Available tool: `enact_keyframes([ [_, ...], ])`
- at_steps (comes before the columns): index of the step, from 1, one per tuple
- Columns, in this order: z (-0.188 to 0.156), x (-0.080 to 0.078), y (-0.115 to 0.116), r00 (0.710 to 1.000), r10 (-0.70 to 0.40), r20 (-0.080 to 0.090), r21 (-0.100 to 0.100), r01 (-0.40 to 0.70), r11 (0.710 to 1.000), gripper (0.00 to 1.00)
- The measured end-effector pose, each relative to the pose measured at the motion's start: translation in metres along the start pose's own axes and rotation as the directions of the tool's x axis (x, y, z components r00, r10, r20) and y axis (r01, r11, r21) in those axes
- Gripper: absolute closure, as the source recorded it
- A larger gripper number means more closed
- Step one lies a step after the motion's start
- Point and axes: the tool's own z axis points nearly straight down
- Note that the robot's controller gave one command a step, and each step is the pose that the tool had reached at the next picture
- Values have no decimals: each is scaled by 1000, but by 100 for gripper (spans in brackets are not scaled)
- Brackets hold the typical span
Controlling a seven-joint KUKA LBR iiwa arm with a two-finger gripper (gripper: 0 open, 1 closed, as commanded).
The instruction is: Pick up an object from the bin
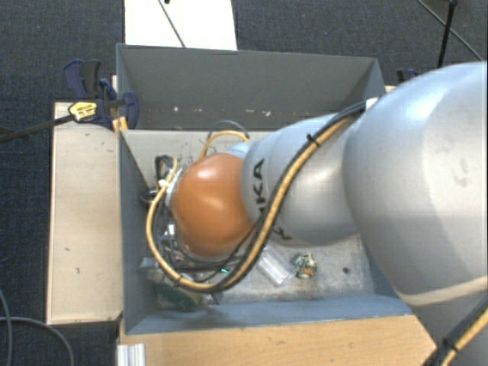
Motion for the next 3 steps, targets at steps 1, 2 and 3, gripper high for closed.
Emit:
enact_keyframes([
  [1,9,0,-56,989,-147,4,2,147,989,0],
  [2,7,-3,-54,990,-144,8,3,144,990,100],
  [3,-123,-4,-55,991,-134,6,7,134,991,100],
])
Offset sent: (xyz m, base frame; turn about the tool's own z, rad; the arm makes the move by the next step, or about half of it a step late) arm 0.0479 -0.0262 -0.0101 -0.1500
